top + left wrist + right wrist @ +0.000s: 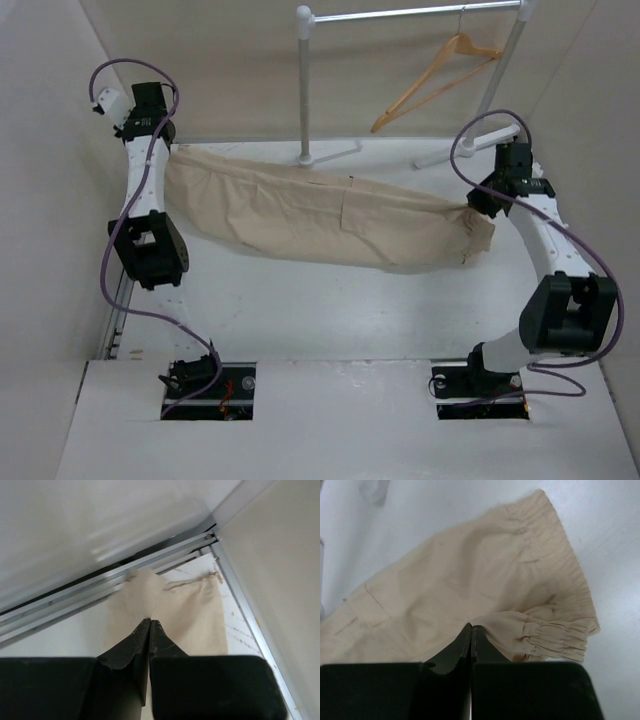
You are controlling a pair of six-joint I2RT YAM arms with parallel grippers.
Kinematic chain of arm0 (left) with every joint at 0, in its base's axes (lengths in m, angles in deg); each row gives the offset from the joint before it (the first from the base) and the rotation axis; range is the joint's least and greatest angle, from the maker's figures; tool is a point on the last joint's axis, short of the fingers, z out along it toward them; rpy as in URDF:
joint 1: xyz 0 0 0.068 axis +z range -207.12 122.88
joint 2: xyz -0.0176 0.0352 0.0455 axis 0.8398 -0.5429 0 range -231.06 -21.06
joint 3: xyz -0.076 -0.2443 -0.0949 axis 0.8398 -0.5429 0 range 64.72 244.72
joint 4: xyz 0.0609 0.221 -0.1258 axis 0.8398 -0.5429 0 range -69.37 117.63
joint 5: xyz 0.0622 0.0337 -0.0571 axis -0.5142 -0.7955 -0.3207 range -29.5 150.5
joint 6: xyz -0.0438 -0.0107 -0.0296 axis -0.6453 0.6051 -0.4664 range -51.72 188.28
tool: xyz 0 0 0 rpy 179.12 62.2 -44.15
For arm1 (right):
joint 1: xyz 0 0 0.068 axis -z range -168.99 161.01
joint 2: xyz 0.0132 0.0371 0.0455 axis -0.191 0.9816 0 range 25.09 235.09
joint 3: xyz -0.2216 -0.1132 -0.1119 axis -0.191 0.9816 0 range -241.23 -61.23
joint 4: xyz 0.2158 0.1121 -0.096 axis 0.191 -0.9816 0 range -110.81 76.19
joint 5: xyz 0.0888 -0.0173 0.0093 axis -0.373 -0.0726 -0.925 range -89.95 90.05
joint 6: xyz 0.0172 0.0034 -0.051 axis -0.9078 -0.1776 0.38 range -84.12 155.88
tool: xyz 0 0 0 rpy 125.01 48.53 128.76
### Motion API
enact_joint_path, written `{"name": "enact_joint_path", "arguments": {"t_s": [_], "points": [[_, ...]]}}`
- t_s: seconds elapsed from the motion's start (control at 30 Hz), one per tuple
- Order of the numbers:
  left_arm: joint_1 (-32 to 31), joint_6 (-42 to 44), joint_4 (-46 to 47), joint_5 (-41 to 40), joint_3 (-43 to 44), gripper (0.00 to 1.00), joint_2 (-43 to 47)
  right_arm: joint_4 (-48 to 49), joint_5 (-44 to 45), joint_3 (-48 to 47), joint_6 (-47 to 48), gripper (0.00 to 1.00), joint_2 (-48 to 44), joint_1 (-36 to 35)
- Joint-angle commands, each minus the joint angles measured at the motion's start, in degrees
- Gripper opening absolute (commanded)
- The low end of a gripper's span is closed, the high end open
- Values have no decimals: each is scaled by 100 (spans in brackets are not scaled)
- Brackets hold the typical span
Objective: Place the trousers on the hanger
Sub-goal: Fold the trousers at the center of the board.
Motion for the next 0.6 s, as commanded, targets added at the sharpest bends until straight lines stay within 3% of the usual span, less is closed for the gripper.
{"name": "enact_joint_path", "arguments": {"t_s": [0.0, 0.13, 0.3, 0.37, 0.47, 0.57], "points": [[-85, 200, 149, -212, 1137, 0, -517, 513, 25, -928, 84, 2, 617, 159], [-217, 226, 175, -195, 2193, 0, -1537, 425, -1, -1833, 163, 2, 1707, 221], [-279, 252, 1078, 33, 2529, 7, -2312, 249, -10, -2958, 75, 4, 2973, 273], [-296, 261, 1456, 253, 2538, 17, -2427, 222, 60, -3267, 31, 16, 3308, 282], [-296, 366, 1888, 657, 2477, 38, -2305, 214, 34, -3443, -127, 42, 3450, 282], [-279, 603, 2038, 886, 1759, 48, -1630, 275, 60, -3173, -31, 55, 3039, 238]]}}
